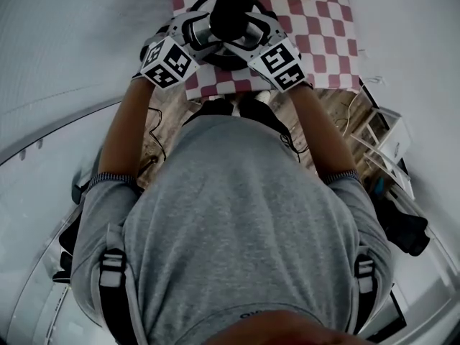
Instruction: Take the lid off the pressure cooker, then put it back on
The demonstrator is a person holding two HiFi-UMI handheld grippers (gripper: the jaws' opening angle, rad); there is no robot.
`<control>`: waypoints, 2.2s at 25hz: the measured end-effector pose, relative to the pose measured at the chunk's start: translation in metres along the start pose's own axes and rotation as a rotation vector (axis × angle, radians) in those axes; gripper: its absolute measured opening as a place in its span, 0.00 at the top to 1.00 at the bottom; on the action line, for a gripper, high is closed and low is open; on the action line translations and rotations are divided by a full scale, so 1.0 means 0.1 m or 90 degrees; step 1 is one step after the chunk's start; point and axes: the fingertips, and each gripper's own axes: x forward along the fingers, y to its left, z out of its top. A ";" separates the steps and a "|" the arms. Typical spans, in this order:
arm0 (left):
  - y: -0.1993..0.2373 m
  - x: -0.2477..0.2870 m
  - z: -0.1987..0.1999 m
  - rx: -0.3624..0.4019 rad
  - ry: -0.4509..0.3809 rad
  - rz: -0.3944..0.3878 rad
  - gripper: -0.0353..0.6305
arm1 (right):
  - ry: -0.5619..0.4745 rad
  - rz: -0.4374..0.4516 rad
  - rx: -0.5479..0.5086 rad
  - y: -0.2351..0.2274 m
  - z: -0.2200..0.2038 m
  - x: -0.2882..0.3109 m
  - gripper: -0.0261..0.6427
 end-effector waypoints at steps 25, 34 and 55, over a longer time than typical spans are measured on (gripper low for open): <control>0.04 0.59 -0.23 0.172 0.259 -0.190 0.44 | 0.317 0.177 -0.134 -0.16 -0.53 0.33 0.44; 0.00 0.65 -0.31 0.155 0.298 -0.264 0.44 | 0.363 0.222 -0.143 -0.14 -0.52 0.44 0.47; -0.03 0.67 -0.33 0.149 0.330 -0.357 0.49 | 0.403 0.264 -0.141 -0.13 -0.54 0.47 0.52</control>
